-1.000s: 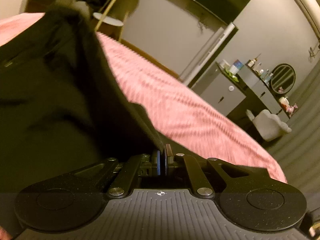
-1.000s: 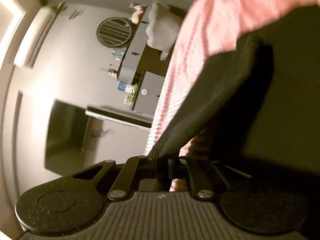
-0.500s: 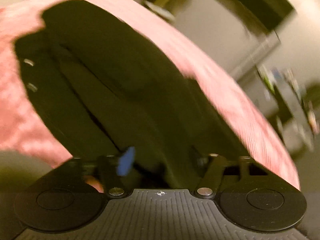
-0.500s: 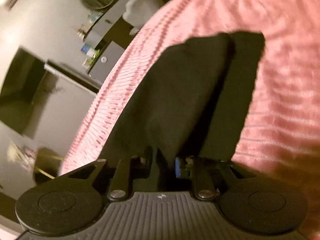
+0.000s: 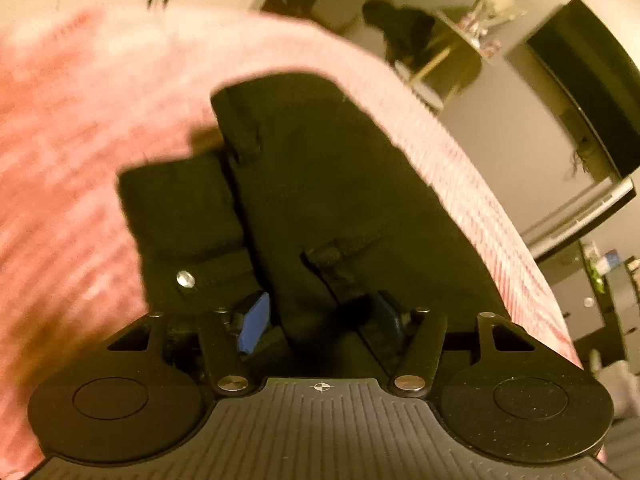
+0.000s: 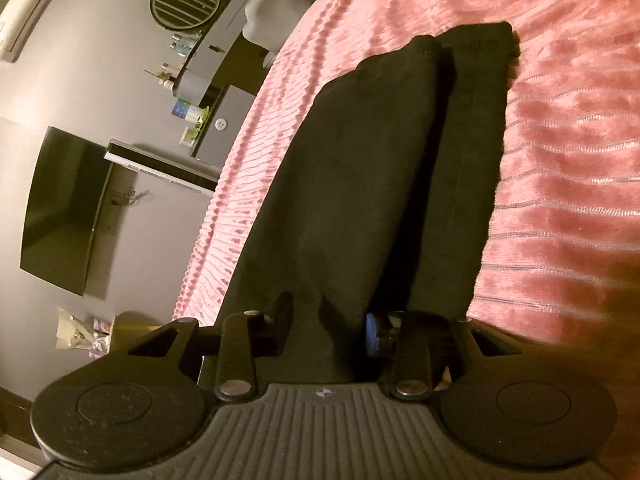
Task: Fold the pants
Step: 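Open the right tool to release the leg onto the trousers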
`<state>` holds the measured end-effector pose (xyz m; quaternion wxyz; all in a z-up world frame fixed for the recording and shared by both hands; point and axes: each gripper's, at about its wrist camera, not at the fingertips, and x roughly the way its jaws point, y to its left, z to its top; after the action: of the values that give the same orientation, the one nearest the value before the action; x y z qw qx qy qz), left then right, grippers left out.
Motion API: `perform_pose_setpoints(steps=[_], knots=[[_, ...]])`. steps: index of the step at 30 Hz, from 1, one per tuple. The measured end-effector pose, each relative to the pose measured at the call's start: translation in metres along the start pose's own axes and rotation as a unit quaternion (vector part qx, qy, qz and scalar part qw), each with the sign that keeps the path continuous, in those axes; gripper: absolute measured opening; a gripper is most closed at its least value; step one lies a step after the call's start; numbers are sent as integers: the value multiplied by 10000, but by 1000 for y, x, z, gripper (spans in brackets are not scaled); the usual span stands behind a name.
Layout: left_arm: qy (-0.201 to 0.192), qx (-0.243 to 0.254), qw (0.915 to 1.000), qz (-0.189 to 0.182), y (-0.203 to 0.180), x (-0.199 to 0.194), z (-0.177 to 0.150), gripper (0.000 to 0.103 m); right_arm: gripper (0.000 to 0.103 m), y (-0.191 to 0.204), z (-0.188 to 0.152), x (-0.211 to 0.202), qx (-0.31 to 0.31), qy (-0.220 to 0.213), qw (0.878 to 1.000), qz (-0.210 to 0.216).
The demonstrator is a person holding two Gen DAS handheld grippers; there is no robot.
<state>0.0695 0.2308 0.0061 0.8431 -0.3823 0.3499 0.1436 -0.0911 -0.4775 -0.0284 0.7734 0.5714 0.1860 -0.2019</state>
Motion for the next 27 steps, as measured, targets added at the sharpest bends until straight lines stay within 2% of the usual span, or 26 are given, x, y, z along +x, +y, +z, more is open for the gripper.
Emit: perform_pose_setpoints(steps=[3,5,6,7,8,11,12,13,15,16,17,18,19,23,26,27], knots=[[94,-238,9996,-134,3,8,3,51,39,2,3,2,36,55,10000,39],[73,-427,9989,-151,14,9,6,29,39,7,7,0,-29,61,10000,29],[57,-451,9989,-85,18,8,4,9,37,11,9,-2,-95,-21,9999,55],[67,-445,9989,-107,21,11,5,8,28,14,11,-4,-198,-80,9998,60],[101,-465,9987,-196,24,10,8,8,25,19,13,-6,-357,-127,9993,19],[39,-239,9991,-347,23,7,11,8,26,25,20,-7,-518,-192,9985,-43],[41,-68,9996,-280,19,6,9,11,32,23,23,-6,-439,-190,9988,-43],[41,34,9998,-199,16,11,10,24,43,21,26,-4,-324,-137,9994,10],[83,26,9997,-241,16,11,5,45,51,17,29,2,-125,-20,9999,17],[80,-11,9995,-298,13,13,6,32,45,18,31,4,-141,-2,9999,-77],[49,-10,9998,-188,10,13,6,26,36,23,33,6,-256,3,9995,-206],[-11,43,10000,-6,4,12,7,8,15,31,35,5,-464,-8,9983,-364],[-56,98,9999,31,0,11,8,7,5,40,37,3,-683,-44,9965,-481],[-344,217,9984,-387,-9,-12,10,6,5,85,40,-34,-1748,-654,9819,-321],[-654,444,9941,-742,-10,-43,3,6,5,98,33,-59,-2734,-1274,9513,-630],[-691,505,9935,-753,-9,-51,0,6,5,93,34,-60,-2796,-1247,9492,-730]])
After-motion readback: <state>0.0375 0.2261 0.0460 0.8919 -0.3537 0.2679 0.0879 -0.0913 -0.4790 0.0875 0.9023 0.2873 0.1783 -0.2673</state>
